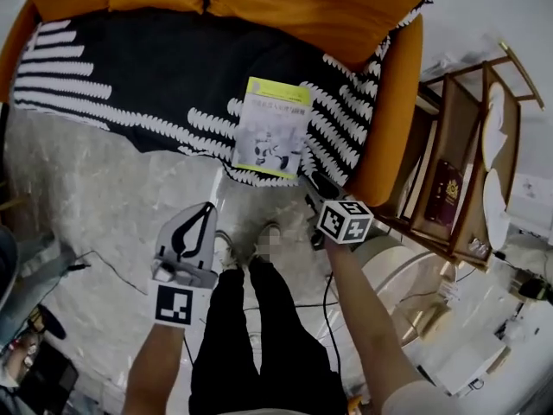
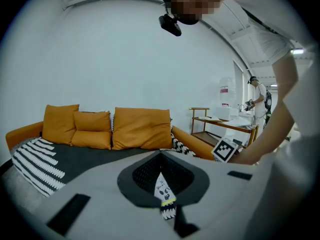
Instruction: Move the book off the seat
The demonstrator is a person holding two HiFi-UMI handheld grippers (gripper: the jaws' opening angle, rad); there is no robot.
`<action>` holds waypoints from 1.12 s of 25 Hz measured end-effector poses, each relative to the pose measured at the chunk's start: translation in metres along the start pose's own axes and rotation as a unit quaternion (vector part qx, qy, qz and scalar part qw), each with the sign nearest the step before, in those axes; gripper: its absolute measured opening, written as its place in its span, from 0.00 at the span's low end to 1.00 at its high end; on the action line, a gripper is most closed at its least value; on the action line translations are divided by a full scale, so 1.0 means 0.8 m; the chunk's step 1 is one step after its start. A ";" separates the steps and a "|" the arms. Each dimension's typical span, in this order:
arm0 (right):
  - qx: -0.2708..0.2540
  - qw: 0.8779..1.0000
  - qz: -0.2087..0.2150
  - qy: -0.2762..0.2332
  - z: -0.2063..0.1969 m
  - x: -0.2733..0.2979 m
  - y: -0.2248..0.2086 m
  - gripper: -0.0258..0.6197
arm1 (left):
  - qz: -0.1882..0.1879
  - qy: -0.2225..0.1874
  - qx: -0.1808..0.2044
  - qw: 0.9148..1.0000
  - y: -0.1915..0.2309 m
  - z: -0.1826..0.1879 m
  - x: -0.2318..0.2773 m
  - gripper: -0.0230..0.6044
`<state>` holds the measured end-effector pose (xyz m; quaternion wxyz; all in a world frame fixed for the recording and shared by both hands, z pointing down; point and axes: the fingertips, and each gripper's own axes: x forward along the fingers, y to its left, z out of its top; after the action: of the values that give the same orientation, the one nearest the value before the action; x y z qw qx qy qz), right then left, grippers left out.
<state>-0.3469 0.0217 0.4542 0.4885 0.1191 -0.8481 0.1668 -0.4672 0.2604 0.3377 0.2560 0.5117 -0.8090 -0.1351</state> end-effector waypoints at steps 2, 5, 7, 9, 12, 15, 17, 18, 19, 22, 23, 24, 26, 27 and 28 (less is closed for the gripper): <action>0.017 1.000 0.003 0.009 -0.015 0.022 -0.014 0.28 | -0.003 0.008 0.000 1.000 0.001 -0.018 0.009 0.06; 0.035 0.999 0.013 0.028 -0.035 0.053 -0.032 0.33 | -0.006 0.020 -0.002 1.000 0.000 -0.041 0.020 0.06; 0.048 0.998 0.019 0.034 -0.041 0.071 -0.041 0.35 | -0.008 0.026 -0.001 1.000 -0.001 -0.053 0.025 0.06; 0.064 0.997 0.024 0.036 -0.046 0.087 -0.049 0.36 | -0.011 0.037 0.001 0.999 -0.001 -0.067 0.029 0.06; 0.087 0.995 0.039 0.034 -0.048 0.107 -0.052 0.38 | -0.011 0.053 -0.003 0.999 0.005 -0.086 0.031 0.06; 0.092 0.993 0.058 0.037 -0.049 0.126 -0.047 0.40 | -0.010 0.061 -0.006 0.998 0.011 -0.099 0.033 0.06; 0.088 0.994 0.054 0.041 -0.051 0.137 -0.049 0.41 | -0.010 0.060 -0.006 0.998 0.013 -0.104 0.034 0.06; 0.087 0.994 0.050 0.041 -0.051 0.140 -0.051 0.40 | -0.010 0.059 -0.006 0.998 0.014 -0.105 0.035 0.06; 0.086 0.994 0.047 0.040 -0.052 0.142 -0.052 0.40 | -0.010 0.060 -0.007 0.998 0.015 -0.106 0.036 0.06; 0.094 0.993 0.055 0.036 -0.051 0.142 -0.054 0.39 | -0.010 0.069 -0.013 0.997 0.014 -0.114 0.038 0.06; 0.103 0.992 0.063 0.036 -0.049 0.142 -0.054 0.38 | -0.008 0.070 -0.017 0.997 0.014 -0.116 0.040 0.06; 0.111 0.991 0.072 0.037 -0.047 0.141 -0.053 0.36 | -0.005 0.068 -0.021 0.997 0.014 -0.116 0.042 0.06; 0.122 0.988 0.091 0.031 -0.041 0.135 -0.047 0.34 | -0.002 0.065 -0.026 0.998 0.013 -0.116 0.044 0.06; 0.123 0.987 0.101 0.024 -0.037 0.131 -0.043 0.33 | -0.003 0.065 -0.024 0.998 0.011 -0.117 0.045 0.06; 0.123 0.986 0.109 0.018 -0.035 0.128 -0.037 0.31 | -0.005 0.067 -0.021 0.998 0.009 -0.117 0.045 0.06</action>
<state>-0.3644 0.0015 0.5610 0.4643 0.0823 -0.8199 0.3246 -0.4331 0.2354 0.4292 0.3196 0.5182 -0.7844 -0.1189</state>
